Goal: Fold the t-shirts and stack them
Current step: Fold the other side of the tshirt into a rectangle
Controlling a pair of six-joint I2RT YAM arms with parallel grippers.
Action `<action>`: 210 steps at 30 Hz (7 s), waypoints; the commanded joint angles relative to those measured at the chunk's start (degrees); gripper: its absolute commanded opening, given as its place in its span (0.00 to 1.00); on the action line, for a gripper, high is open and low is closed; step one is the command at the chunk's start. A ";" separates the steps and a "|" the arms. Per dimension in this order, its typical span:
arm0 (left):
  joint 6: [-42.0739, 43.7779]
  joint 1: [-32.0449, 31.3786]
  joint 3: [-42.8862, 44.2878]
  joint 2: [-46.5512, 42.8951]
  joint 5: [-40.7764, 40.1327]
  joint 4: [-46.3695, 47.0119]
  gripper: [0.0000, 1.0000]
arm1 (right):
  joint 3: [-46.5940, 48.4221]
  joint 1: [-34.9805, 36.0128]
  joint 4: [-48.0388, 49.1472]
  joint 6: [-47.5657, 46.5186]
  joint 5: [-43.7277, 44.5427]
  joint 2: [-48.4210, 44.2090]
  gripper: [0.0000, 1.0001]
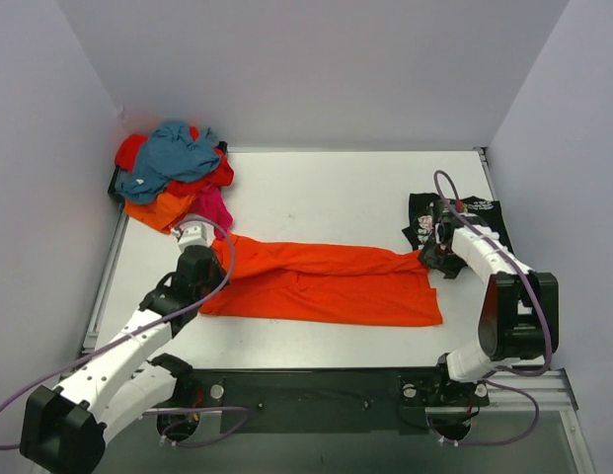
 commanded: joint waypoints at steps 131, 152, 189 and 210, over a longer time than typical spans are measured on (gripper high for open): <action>-3.25 11.82 20.19 20.60 4.83 12.82 0.00 | 11.89 -6.24 6.02 13.92 -22.25 1.71 0.00; 0.00 16.05 41.31 47.08 9.05 14.75 0.00 | 31.24 -8.44 5.50 13.31 -27.71 19.40 0.00; 16.44 8.23 21.82 28.57 11.52 31.28 0.00 | 12.79 -11.34 6.46 11.20 -29.20 7.19 0.00; 11.53 0.49 -4.64 -2.02 -2.11 25.83 0.00 | -5.40 -12.75 7.52 9.53 -26.57 -5.39 0.00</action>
